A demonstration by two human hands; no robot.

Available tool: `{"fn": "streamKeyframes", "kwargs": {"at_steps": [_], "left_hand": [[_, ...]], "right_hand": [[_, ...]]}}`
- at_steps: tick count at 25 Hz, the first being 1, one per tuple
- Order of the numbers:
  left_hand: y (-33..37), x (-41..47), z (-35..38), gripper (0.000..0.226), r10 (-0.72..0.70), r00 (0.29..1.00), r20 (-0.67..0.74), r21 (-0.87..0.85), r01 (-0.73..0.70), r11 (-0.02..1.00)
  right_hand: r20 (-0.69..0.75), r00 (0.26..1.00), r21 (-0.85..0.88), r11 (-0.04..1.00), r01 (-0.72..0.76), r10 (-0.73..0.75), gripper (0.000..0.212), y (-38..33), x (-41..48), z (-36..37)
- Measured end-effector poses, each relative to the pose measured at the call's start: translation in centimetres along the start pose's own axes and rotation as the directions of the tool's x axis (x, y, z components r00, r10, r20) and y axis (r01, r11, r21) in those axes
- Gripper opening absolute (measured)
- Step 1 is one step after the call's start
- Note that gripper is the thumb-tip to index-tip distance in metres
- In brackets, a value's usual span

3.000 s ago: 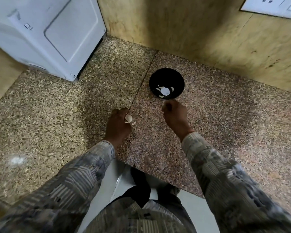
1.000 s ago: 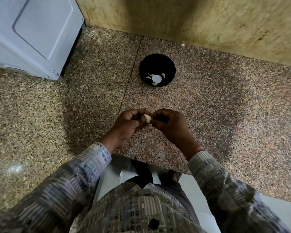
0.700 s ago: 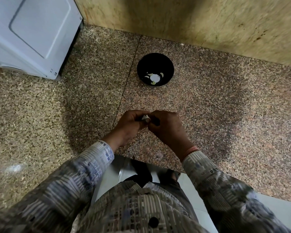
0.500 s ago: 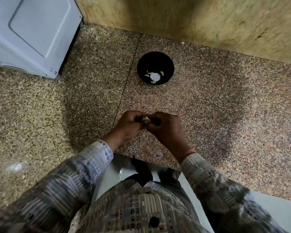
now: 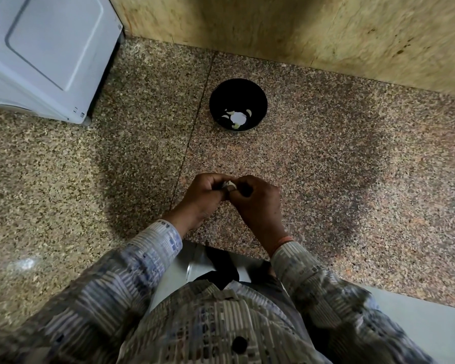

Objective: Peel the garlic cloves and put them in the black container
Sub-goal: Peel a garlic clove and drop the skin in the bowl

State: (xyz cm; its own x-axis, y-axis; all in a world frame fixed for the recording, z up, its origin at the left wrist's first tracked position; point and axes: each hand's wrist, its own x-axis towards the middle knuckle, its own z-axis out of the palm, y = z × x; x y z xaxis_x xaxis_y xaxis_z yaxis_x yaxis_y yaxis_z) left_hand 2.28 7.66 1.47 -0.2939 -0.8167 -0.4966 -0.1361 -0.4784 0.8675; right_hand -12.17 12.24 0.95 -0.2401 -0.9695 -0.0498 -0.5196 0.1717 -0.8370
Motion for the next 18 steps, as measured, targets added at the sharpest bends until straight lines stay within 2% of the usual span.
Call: {"fn": "streamKeyframes", "kwargs": {"at_steps": [5,9,12,14,18], "left_hand": [[-0.4,0.2,0.1,0.03,-0.004,1.0,-0.013,-0.013,0.004,1.0],[-0.9,0.0,0.3,0.027,0.0,1.0,-0.002,-0.028,0.0,1.0],[-1.2,-0.4,0.4,0.024,-0.002,1.0,-0.01,-0.095,0.001,0.996],[-1.3,-0.1,0.1,0.023,-0.019,1.0,-0.003,-0.117,0.018,0.993],[-1.6,1.0,-0.7,0.023,-0.037,0.999,-0.007,-0.071,0.036,0.997]], "right_hand": [[-0.022,0.997,0.089,0.993,-0.073,0.075,0.011,0.1,-0.1,-0.2],[0.022,0.96,0.261,0.925,-0.276,0.28,0.012,0.4,0.3,-0.3],[0.119,0.954,0.218,0.93,-0.296,0.275,0.017,0.8,0.7,-0.7],[0.186,0.945,0.249,0.918,-0.31,0.268,0.021,0.6,0.8,-1.1],[0.216,0.955,0.251,0.933,-0.258,0.206,0.025,0.8,1.0,-1.3]]}}
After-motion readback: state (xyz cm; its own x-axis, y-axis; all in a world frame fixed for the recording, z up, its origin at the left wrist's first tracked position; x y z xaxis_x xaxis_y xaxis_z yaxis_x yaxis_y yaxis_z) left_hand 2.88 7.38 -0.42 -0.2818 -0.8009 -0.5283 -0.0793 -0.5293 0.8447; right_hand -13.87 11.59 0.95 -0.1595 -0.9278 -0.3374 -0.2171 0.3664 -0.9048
